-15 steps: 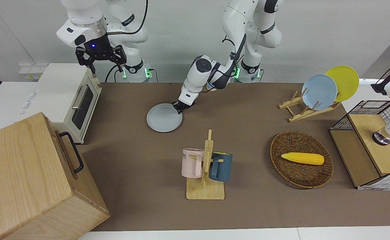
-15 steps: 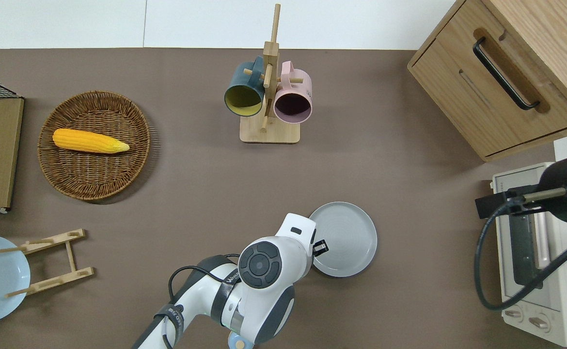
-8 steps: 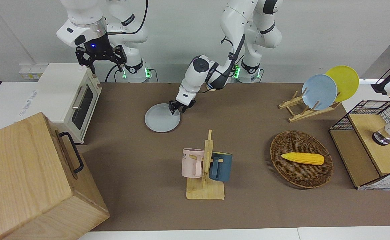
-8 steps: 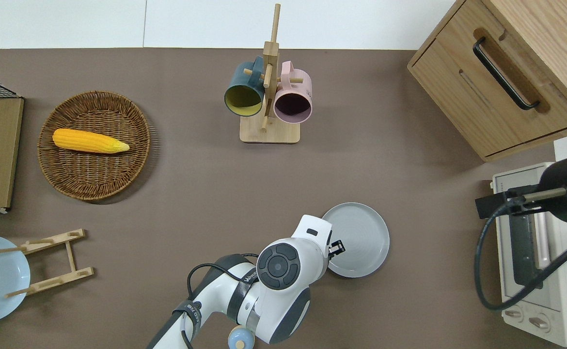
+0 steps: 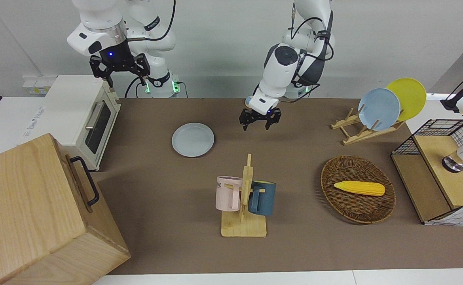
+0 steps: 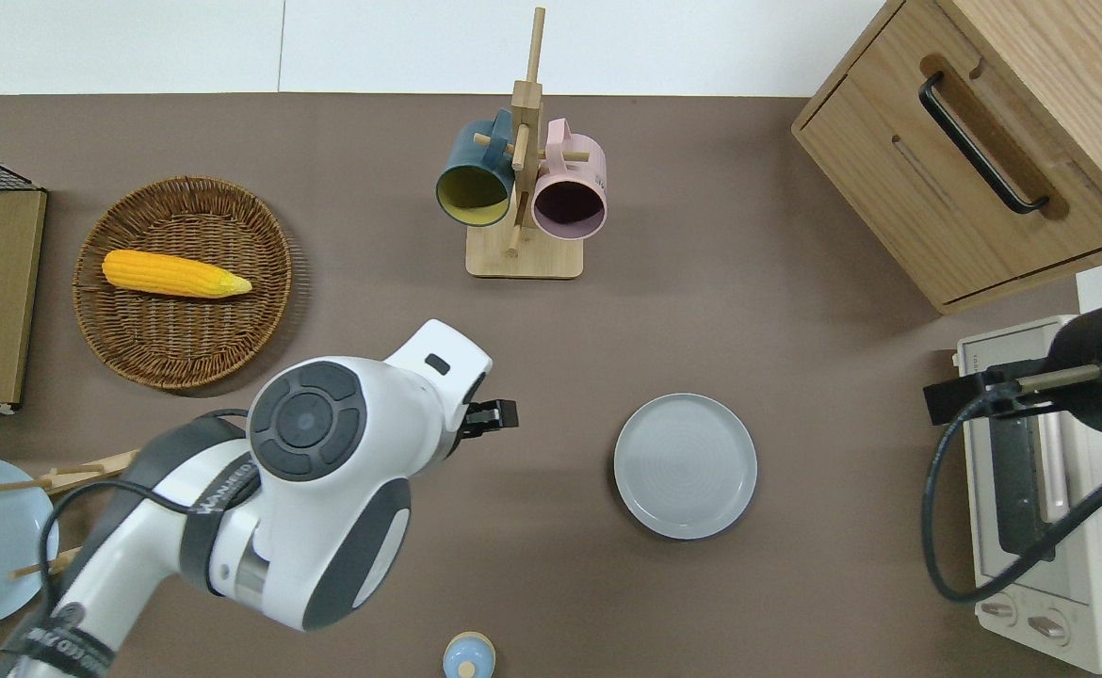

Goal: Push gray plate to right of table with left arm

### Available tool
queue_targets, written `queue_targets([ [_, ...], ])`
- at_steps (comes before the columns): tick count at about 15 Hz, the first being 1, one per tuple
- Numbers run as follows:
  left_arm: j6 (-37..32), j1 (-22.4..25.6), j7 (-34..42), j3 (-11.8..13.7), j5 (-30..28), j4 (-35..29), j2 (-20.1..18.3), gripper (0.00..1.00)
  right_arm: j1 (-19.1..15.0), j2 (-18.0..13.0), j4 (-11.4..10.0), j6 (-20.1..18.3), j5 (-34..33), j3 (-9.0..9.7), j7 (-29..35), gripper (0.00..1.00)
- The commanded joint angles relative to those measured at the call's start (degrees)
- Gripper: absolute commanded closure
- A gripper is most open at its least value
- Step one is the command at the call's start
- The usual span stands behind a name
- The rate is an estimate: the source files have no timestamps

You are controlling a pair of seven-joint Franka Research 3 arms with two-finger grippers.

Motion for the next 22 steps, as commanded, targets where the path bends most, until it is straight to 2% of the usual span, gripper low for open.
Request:
queue_targets([
  [1, -4.21, 6.03, 5.71, -0.58, 4.02, 2.42, -1.30, 0.00, -0.46, -0.60, -0.23, -0.68, -0.03, 0.30, -0.43, 0.005],
  [5, -16.33, 16.05, 19.77, -0.41, 4.02, 10.15, -2.27, 0.00, -0.46, -0.60, -0.23, -0.68, 0.05, 0.30, -0.43, 0.005],
  [8, -22.05, 20.46, 21.81, -0.23, 5.16, 14.81, -3.41, 0.00, -0.46, -0.60, -0.23, -0.68, 0.05, 0.30, -0.43, 0.005],
  [10, -29.86, 22.30, 26.02, -0.32, 7.62, 22.09, -3.15, 0.00, -0.46, -0.60, -0.23, -0.68, 0.05, 0.30, -0.34, 0.005],
  [17, -41.48, 23.19, 27.88, 1.97, 9.21, 29.49, -3.41, 0.00, -0.46, -0.60, -0.23, -0.68, 0.05, 0.30, -0.43, 0.005],
  [20, -42.37, 23.02, 27.79, 3.37, 8.60, 30.91, -4.11, 0.00, -0.46, -0.60, -0.23, -0.68, -0.03, 0.30, -0.43, 0.005],
  [22, -42.03, 23.02, 27.35, 3.20, 8.94, 30.91, -4.56, 0.00, -0.46, -0.60, -0.23, -0.68, 0.05, 0.30, -0.43, 0.005],
])
